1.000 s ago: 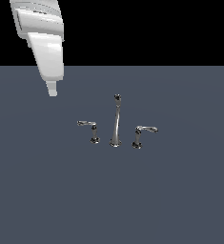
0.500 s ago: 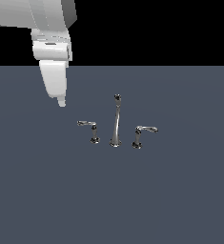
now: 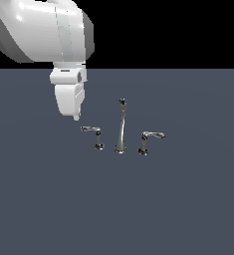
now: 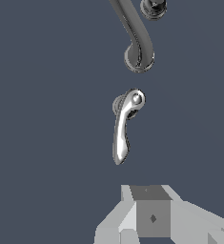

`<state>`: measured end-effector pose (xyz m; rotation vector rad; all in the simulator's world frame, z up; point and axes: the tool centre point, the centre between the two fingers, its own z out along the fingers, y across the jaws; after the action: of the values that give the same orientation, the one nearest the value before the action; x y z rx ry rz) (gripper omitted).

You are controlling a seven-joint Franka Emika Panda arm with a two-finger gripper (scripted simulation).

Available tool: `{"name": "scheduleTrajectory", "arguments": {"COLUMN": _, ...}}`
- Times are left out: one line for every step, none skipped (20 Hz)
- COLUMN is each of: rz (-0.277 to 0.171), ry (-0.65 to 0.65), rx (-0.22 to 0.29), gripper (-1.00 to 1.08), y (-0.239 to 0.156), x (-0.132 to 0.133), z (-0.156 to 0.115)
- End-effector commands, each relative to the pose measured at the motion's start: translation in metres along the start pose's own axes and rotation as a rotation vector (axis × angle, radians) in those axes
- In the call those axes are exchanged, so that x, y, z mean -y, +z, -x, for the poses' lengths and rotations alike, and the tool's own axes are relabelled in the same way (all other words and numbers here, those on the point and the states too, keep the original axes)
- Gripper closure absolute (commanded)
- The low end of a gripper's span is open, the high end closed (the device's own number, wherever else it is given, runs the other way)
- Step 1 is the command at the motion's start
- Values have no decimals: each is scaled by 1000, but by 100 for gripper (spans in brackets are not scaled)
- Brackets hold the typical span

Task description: Turn on the faucet by rotating a designated handle.

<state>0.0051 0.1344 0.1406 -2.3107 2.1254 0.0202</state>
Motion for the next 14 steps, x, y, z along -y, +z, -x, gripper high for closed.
{"name": "scheduleTrajectory", "arguments": {"rz": -2, "ry": 61, "rx": -4, "gripper": 108, "y": 12, "x": 12, "z": -7}}
{"name": "scheduleTrajectory", "arguments": {"rz": -3, "ry": 83, "rx": -5, "gripper": 108, "y": 17, "x": 16, "z": -10}}
{"name": "scheduleTrajectory", "arguments": {"rz": -4, "ry": 105, "rx": -6, "gripper": 108, "y": 21, "x": 21, "z": -13}}
{"name": "scheduleTrajectory", "arguments": {"rz": -4, "ry": 125, "rx": -7, "gripper": 108, "y": 25, "x": 25, "z": -16}}
{"name": "scheduleTrajectory", "arguments": {"rz": -5, "ry": 145, "rx": -8, "gripper": 108, "y": 29, "x": 28, "z": -19}}
{"name": "scheduleTrajectory", "arguments": {"rz": -5, "ry": 164, "rx": -9, "gripper": 108, "y": 33, "x": 32, "z": -21}}
{"name": "scheduleTrajectory", "arguments": {"rz": -6, "ry": 182, "rx": -9, "gripper": 108, "y": 36, "x": 35, "z": -24}}
{"name": "scheduleTrajectory", "arguments": {"rz": -6, "ry": 199, "rx": -10, "gripper": 108, "y": 40, "x": 38, "z": -27}}
{"name": "scheduleTrajectory", "arguments": {"rz": -7, "ry": 214, "rx": -10, "gripper": 108, "y": 42, "x": 41, "z": -29}}
{"name": "scheduleTrajectory", "arguments": {"rz": -7, "ry": 228, "rx": -11, "gripper": 108, "y": 45, "x": 43, "z": -31}}
{"name": "scheduleTrajectory", "arguments": {"rz": -8, "ry": 240, "rx": -11, "gripper": 108, "y": 47, "x": 45, "z": -33}}
{"name": "scheduleTrajectory", "arguments": {"rz": -8, "ry": 251, "rx": -11, "gripper": 108, "y": 49, "x": 47, "z": -35}}
{"name": "scheduleTrajectory", "arguments": {"rz": -8, "ry": 260, "rx": -11, "gripper": 108, "y": 51, "x": 49, "z": -36}}
{"name": "scheduleTrajectory", "arguments": {"rz": -9, "ry": 267, "rx": -11, "gripper": 108, "y": 52, "x": 50, "z": -38}}
